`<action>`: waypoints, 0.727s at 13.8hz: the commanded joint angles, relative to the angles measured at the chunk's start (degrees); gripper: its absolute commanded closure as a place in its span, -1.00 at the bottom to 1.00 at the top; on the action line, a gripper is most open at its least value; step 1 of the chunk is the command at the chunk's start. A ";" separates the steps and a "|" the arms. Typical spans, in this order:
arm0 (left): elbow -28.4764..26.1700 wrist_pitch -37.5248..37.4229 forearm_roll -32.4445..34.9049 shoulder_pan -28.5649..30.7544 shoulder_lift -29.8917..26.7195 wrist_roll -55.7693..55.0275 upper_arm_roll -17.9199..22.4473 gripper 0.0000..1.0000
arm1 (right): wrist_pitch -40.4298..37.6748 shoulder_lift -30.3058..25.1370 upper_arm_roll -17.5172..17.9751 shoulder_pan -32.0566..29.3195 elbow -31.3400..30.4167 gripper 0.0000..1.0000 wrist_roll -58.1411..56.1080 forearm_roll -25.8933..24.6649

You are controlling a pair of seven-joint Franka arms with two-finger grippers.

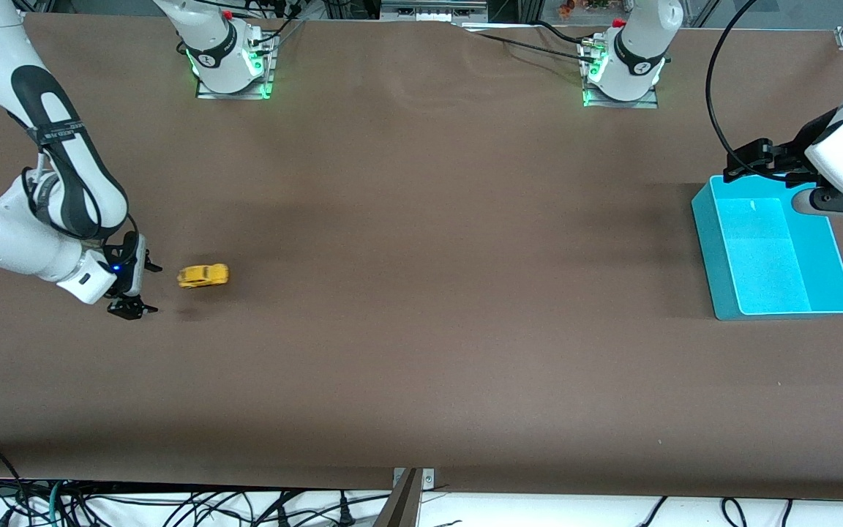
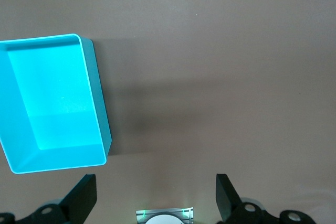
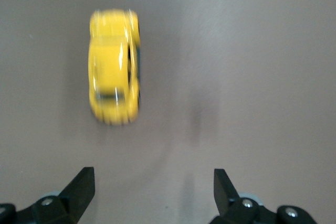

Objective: Wind and store yellow beetle car
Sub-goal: 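Open the right gripper, releasing the car to roll toward the tray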

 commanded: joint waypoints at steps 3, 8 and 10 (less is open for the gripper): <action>1.28 -0.45 0.93 -0.39 0.40 -0.45 -0.03 -1.00 | -10.23 -7.86 1.01 -0.40 2.65 -1.00 4.91 0.05; 0.93 -2.29 0.93 -1.01 1.45 0.86 -0.12 -1.00 | -16.91 -20.60 0.93 -0.32 2.30 -1.00 14.12 -0.04; 1.02 -3.27 0.93 -1.44 2.24 8.12 -0.12 -1.00 | -19.11 -25.35 0.58 0.21 2.12 -1.00 16.94 -0.30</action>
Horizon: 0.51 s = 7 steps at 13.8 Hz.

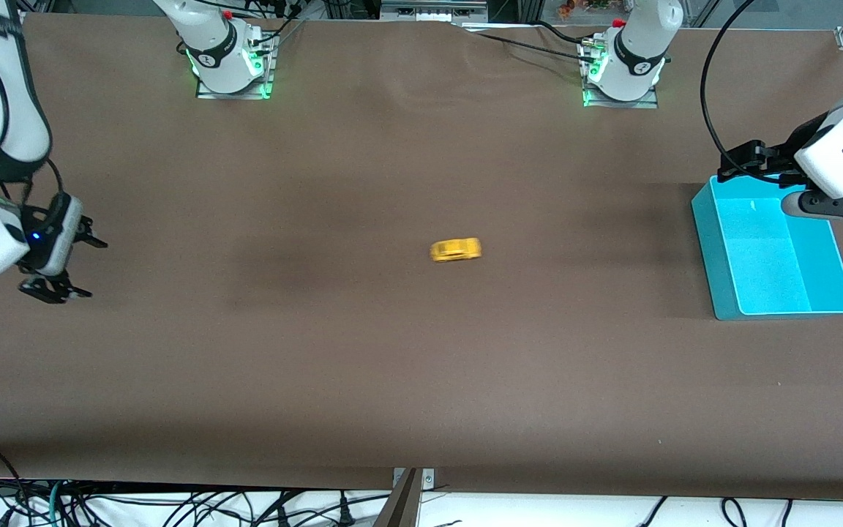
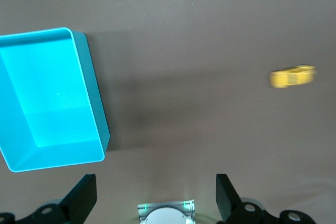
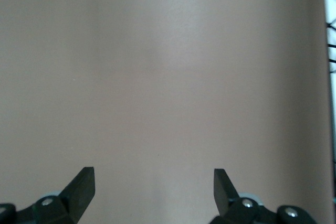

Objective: Wind and store yellow beetle car
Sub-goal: 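Open the right gripper, releasing the car to roll toward the tray, then lower the left gripper to the car while the right gripper withdraws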

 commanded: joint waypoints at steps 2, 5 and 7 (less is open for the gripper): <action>1.14 -1.58 1.80 -1.68 2.01 15.90 -0.23 -1.00 | -4.69 -8.29 -1.72 1.17 -1.59 -1.00 9.78 -0.70; -1.31 -1.58 1.89 -1.60 2.10 26.21 -1.37 -1.00 | -7.33 -11.37 -4.80 5.03 -1.33 -1.00 20.76 -1.84; -5.16 -1.49 1.89 -1.51 1.66 34.18 -1.37 -1.00 | -8.83 -13.12 -6.81 8.80 -1.24 -1.00 31.64 -4.82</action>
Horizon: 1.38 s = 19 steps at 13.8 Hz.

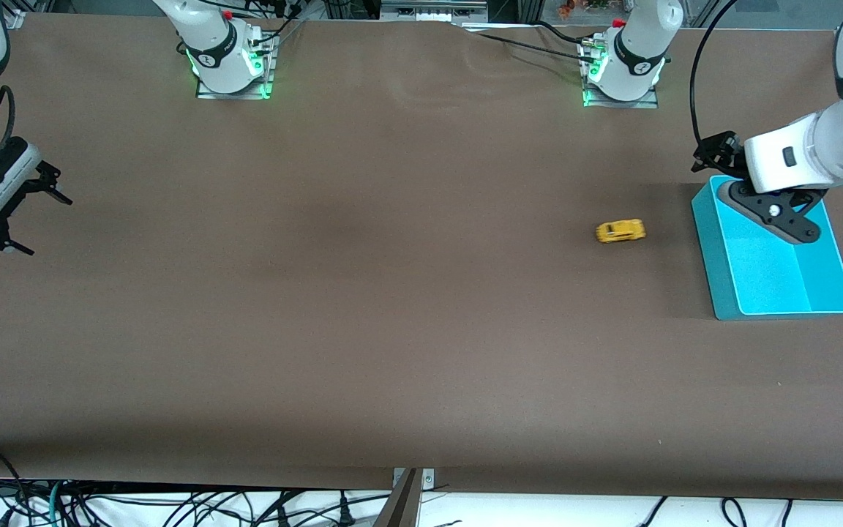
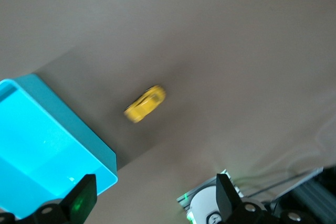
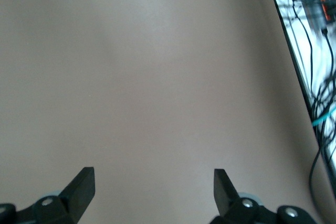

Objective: Wind and store yellow beetle car
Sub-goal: 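Lower the left gripper to the car while the right gripper withdraws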

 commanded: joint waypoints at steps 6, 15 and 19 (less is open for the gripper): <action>-20.98 11.53 4.25 2.04 -3.62 29.46 0.03 -1.00 | -8.76 -5.08 -6.49 8.50 -1.07 -1.00 37.44 -2.01; -48.06 41.67 8.39 5.90 -10.74 45.30 0.03 -1.00 | -15.45 -6.75 -9.04 14.13 0.87 -1.00 61.99 0.54; -56.68 56.70 8.39 10.65 -10.30 51.46 0.03 -1.00 | -15.54 -6.75 -9.13 14.75 0.78 -1.00 63.32 0.54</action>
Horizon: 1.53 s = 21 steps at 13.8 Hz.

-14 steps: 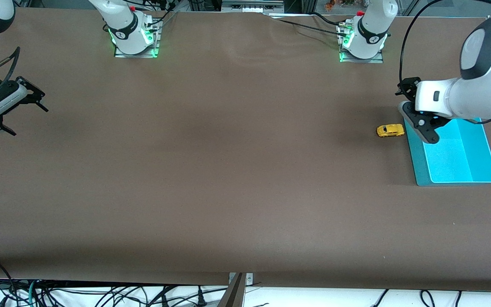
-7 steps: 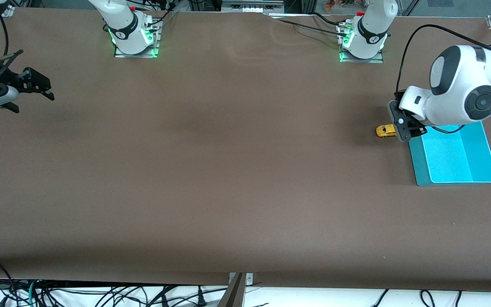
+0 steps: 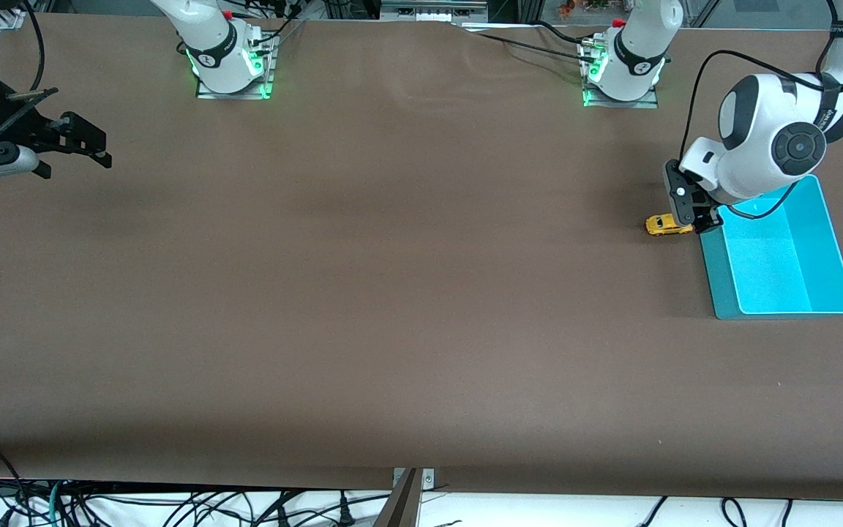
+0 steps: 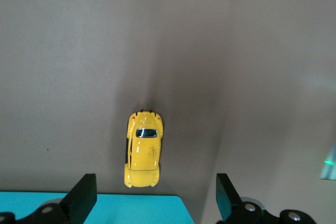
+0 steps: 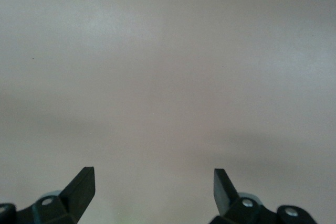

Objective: Wind and store yellow beetle car
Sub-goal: 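Lower the left gripper to the car while the right gripper withdraws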

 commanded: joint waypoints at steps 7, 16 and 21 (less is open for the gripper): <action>-8.42 18.93 1.37 3.98 3.62 5.67 -0.42 -1.00 | -1.18 -0.27 -1.73 1.04 0.40 -1.00 0.08 0.75; -9.29 31.51 1.37 5.13 11.28 11.22 -0.42 -1.00 | -0.74 0.09 -2.17 1.13 -0.22 -1.00 0.08 0.57; -10.79 35.56 1.37 5.39 11.99 11.30 -0.34 -0.84 | -1.09 0.00 -2.17 1.13 -0.22 -1.00 0.17 0.75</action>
